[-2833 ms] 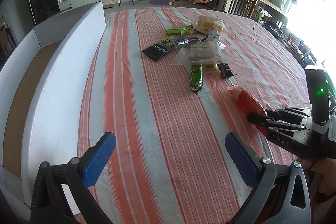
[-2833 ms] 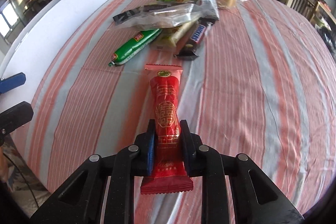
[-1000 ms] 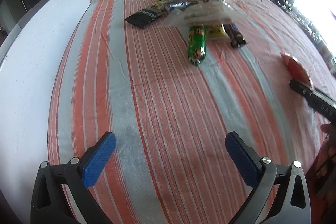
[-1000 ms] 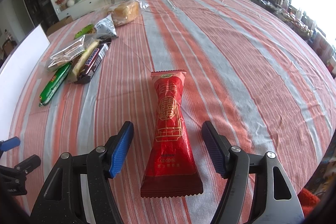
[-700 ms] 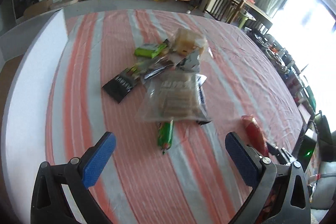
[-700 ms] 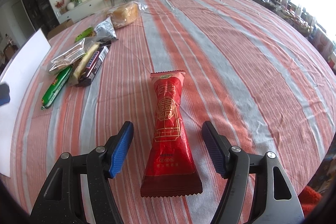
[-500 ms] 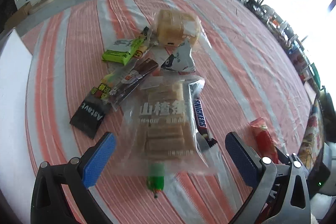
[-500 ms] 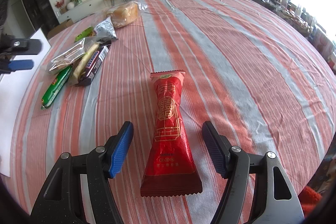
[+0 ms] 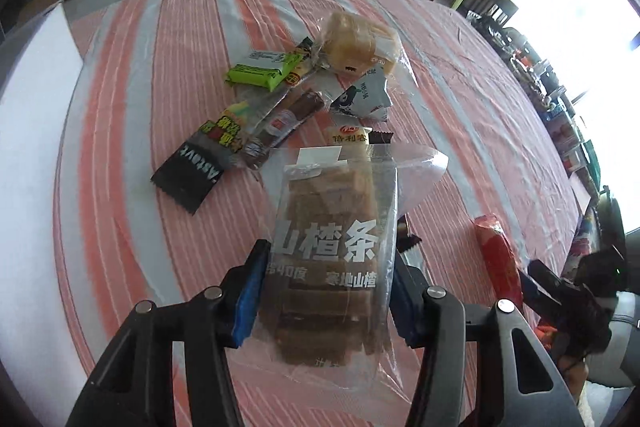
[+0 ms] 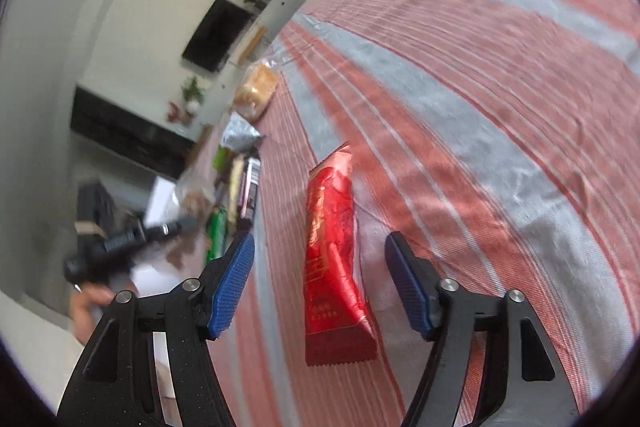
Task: Organize snacks
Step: 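Carry both snacks over the white bin and open both grippers to drop them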
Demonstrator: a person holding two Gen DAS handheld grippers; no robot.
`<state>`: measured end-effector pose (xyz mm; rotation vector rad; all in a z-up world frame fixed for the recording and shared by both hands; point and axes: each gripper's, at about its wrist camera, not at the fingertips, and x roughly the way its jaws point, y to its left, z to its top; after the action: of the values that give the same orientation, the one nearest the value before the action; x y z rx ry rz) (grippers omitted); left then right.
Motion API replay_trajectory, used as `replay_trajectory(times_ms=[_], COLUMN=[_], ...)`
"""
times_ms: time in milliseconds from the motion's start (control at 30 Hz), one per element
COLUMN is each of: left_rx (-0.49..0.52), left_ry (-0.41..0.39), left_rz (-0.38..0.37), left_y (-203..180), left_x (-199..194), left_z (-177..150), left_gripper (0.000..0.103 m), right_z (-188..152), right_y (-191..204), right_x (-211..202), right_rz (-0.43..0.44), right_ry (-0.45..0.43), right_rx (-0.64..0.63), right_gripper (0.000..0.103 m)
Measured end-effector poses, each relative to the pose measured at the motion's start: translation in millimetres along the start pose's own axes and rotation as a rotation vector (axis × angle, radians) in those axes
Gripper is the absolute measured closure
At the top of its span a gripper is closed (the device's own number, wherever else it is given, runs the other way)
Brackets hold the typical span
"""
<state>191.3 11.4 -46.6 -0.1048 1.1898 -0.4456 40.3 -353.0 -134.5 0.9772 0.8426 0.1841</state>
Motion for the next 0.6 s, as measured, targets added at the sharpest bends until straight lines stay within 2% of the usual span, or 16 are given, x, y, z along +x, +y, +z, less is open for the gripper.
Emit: replay_trajectory(times_ms=[33,67,133,233,300,333,467,600], left_rx=[-0.004,-0.004,-0.001,0.008,-0.009,-0.024,-0.078,-0.128], left_ry=[-0.022,-0.043,-0.078,-0.126,-0.155,-0.167,-0.214,-0.260], left_rz=[-0.002,-0.003,-0.002,0.010,-0.019,-0.045,-0.086,-0.044], left_y=[3,4,5,4,7,12,36,71], left_x=[-10,-20,-36,-55,-70,-79,-116,-155], left_z=[-8,-14,-27,-45,-53,-57,-78,-95], left_gripper=[0.049,0.049,0.049,0.049,0.049,0.049,0.049,0.049], right_z=[4,6,2,-9,-16,-18,-17,-22], right_y=[2,11,44,82,93,96,94,117], right_x=[2,5,17,54,75,79,72,50], right_rz=[-0.032,-0.090,-0.249,-0.417,-0.530,-0.575,-0.510,-0.388], right_ry=[0.028,0.052,0.099,0.214,0.231,0.219,0.220,0.207], right_rx=[-0.001,-0.054,-0.245,-0.456,-0.554,-0.569,-0.473,-0.435], right_gripper=[0.043,0.042,0.041,0.042,0.068,0.086,0.088,0.089])
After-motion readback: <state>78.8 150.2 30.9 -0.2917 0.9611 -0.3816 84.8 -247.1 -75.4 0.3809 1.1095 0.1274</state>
